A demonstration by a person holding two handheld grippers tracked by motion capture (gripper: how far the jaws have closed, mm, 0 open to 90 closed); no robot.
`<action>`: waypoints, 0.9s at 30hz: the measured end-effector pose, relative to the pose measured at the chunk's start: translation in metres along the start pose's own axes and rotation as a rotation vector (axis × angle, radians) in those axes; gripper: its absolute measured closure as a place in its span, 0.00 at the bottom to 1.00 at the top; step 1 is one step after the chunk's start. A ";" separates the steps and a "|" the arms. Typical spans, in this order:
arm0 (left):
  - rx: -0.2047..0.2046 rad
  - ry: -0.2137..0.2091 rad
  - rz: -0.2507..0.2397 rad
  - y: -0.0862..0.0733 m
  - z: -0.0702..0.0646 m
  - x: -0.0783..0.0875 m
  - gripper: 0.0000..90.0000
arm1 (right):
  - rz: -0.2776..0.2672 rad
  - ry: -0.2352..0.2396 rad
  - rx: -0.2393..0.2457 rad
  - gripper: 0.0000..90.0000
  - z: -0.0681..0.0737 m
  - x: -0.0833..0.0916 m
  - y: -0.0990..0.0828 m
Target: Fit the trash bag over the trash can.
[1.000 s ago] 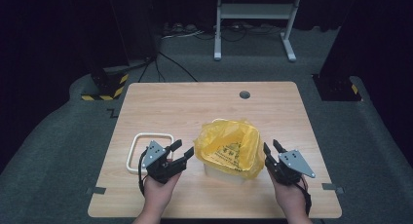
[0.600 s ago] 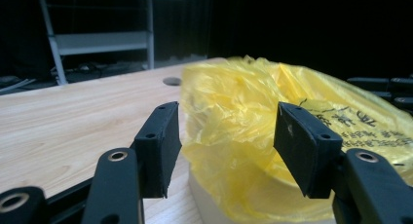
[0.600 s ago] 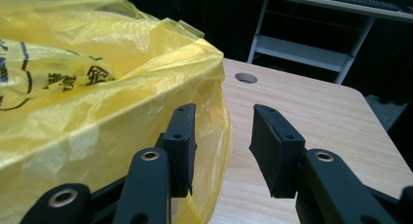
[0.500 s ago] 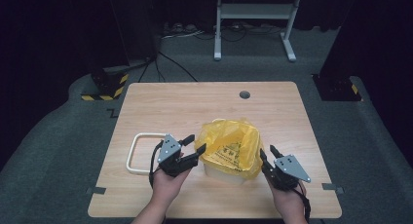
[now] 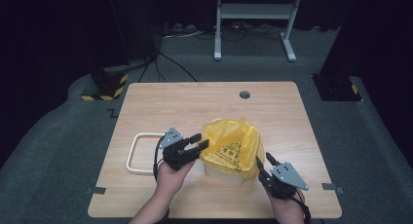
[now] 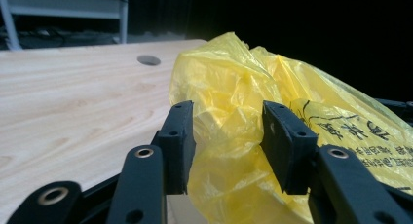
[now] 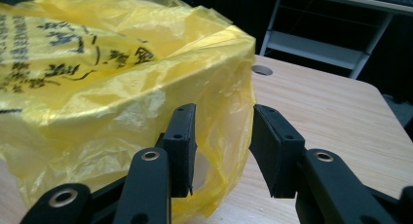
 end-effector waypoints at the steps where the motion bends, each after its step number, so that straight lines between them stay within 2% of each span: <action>1: -0.005 0.000 0.004 -0.001 -0.001 0.000 0.64 | 0.003 0.004 0.001 0.68 0.001 -0.001 0.000; 6: -0.027 0.002 0.018 -0.004 -0.007 -0.001 0.67 | 0.009 0.020 0.003 0.68 0.003 -0.005 -0.001; 11: -0.032 0.009 0.029 -0.010 -0.010 -0.001 0.67 | 0.007 0.013 0.006 0.69 0.001 -0.009 0.000; 19: 0.000 0.027 0.029 -0.014 -0.012 0.005 0.66 | 0.008 0.019 0.001 0.70 -0.001 -0.019 0.001; 27: 0.013 0.059 0.032 -0.019 -0.019 0.015 0.64 | -0.004 0.054 -0.010 0.72 -0.004 -0.031 0.006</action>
Point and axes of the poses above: each handheld gripper's, and its own axes: x roughly backward along the jaws, y roughly out of its top, z roughly to its left, the point moved 9 cm from there along -x, roughly forward along the jaws, and after that the axes turned 4 degrees about -z, right-handed, at the moved point
